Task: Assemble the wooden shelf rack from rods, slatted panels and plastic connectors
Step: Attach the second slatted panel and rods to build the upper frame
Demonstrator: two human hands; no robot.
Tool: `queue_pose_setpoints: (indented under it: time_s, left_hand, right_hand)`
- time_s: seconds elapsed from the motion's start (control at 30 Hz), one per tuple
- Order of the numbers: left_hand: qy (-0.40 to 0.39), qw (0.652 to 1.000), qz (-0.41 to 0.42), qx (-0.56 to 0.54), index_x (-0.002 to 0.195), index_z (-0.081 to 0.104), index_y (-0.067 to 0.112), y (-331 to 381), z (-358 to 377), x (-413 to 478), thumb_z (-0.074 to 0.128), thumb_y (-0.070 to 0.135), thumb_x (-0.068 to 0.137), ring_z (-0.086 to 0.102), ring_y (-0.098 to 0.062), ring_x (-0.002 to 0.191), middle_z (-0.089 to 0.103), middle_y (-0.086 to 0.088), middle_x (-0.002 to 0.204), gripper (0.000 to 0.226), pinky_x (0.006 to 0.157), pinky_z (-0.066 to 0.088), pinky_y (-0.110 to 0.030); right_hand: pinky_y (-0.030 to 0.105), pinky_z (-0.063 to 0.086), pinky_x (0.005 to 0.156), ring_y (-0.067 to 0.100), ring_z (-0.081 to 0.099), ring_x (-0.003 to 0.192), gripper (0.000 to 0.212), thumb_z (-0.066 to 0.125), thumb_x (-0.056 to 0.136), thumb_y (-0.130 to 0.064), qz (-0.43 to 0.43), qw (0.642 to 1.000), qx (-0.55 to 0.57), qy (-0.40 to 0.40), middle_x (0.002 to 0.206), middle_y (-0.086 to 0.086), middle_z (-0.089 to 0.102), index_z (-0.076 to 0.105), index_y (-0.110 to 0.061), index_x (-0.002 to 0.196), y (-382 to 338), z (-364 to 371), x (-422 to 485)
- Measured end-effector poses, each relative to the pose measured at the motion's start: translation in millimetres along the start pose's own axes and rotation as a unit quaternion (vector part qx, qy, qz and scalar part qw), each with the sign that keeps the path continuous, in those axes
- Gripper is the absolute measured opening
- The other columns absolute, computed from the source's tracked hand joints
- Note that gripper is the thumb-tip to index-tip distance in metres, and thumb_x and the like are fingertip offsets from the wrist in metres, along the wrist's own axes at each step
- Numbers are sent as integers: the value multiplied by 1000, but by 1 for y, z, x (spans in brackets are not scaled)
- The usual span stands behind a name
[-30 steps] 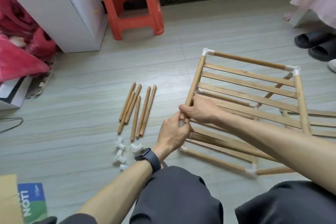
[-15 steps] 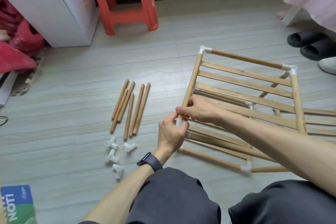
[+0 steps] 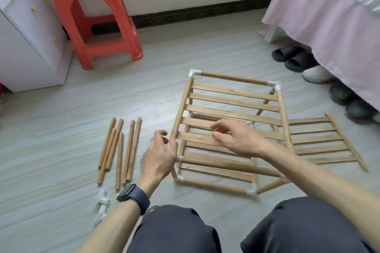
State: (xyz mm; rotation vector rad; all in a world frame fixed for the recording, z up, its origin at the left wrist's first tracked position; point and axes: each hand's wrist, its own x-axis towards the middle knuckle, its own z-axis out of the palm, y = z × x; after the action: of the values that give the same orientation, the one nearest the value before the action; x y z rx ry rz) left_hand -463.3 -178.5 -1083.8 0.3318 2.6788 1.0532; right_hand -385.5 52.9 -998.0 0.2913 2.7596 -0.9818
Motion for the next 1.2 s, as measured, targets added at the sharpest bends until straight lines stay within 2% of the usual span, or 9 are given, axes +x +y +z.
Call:
queue_pose_setpoints:
  time_s: [0.1, 0.2, 0.3, 0.47, 0.57, 0.67, 0.8, 0.93, 1.2]
  left_hand:
    - [67, 975, 140, 160, 136, 44, 19, 20, -8, 8, 57, 39, 94, 53, -33, 115, 55, -15, 128, 49, 89, 48, -47]
    - [0, 930, 267, 251, 136, 49, 19, 73, -7, 18, 57, 39, 92, 52, -33, 117, 55, -13, 133, 50, 90, 49, -46]
    - [-103, 866, 370, 320, 138, 46, 23, 133, 17, 23, 50, 51, 95, 49, -26, 125, 49, -5, 142, 51, 97, 49, -44]
    - [-184, 789, 474, 345, 147, 34, 34, 202, 83, 9, 47, 59, 95, 43, -26, 132, 38, -3, 152, 59, 105, 39, -43]
    - [-221, 826, 422, 302, 145, 33, 38, 217, 123, 3, 42, 69, 92, 39, -30, 137, 39, -7, 153, 62, 110, 35, -48]
    - [-201, 876, 352, 261, 132, 42, 25, 220, 153, 4, 39, 77, 87, 40, -29, 133, 47, -7, 142, 69, 109, 34, -51]
    - [-160, 913, 293, 236, 128, 45, 19, 225, 176, 11, 41, 70, 81, 25, -28, 146, 38, -8, 153, 70, 115, 21, -58]
    - [-117, 925, 291, 215, 123, 52, 14, 235, 187, 15, 44, 55, 78, 37, -30, 140, 46, -7, 149, 62, 114, 23, -59]
    - [-110, 937, 269, 194, 118, 56, 13, 243, 198, 22, 50, 49, 83, 50, -27, 126, 47, -4, 147, 50, 117, 17, -63]
  right_hand:
    - [19, 50, 83, -3, 63, 100, 21, 61, 98, -39, 53, 966, 96, 232, 107, -18, 69, 69, -30, 115, 54, -21, -57]
    - [26, 49, 78, 10, 66, 100, 14, 60, 99, -38, 180, 874, 254, 374, 101, -12, 70, 69, -28, 103, 107, -24, -109]
    - [40, 51, 90, 22, 65, 109, 29, 52, 103, -42, 268, 817, 399, 319, 111, 2, 71, 70, -20, 105, 138, -6, -137]
    - [39, 48, 96, 9, 65, 114, 44, 54, 90, -61, 229, 814, 484, 226, 115, -9, 75, 76, -28, 112, 146, 26, -146]
    - [36, 46, 94, 11, 67, 113, 39, 48, 98, -53, 201, 798, 529, 207, 117, -5, 75, 75, -32, 116, 144, 32, -136]
    - [38, 45, 96, 14, 69, 108, 39, 44, 106, -45, 200, 797, 529, 214, 108, 1, 77, 75, -23, 115, 142, 34, -125]
    - [26, 51, 86, 8, 72, 96, 53, 49, 94, -68, 198, 817, 485, 243, 96, -7, 78, 70, -21, 110, 138, 47, -119]
    - [10, 49, 71, -2, 69, 89, 64, 46, 79, -88, 187, 840, 422, 287, 94, -21, 73, 63, -31, 104, 136, 60, -123]
    - [9, 47, 64, -1, 70, 79, 51, 48, 88, -79, 220, 813, 400, 360, 83, -15, 76, 66, -31, 92, 134, 64, -114]
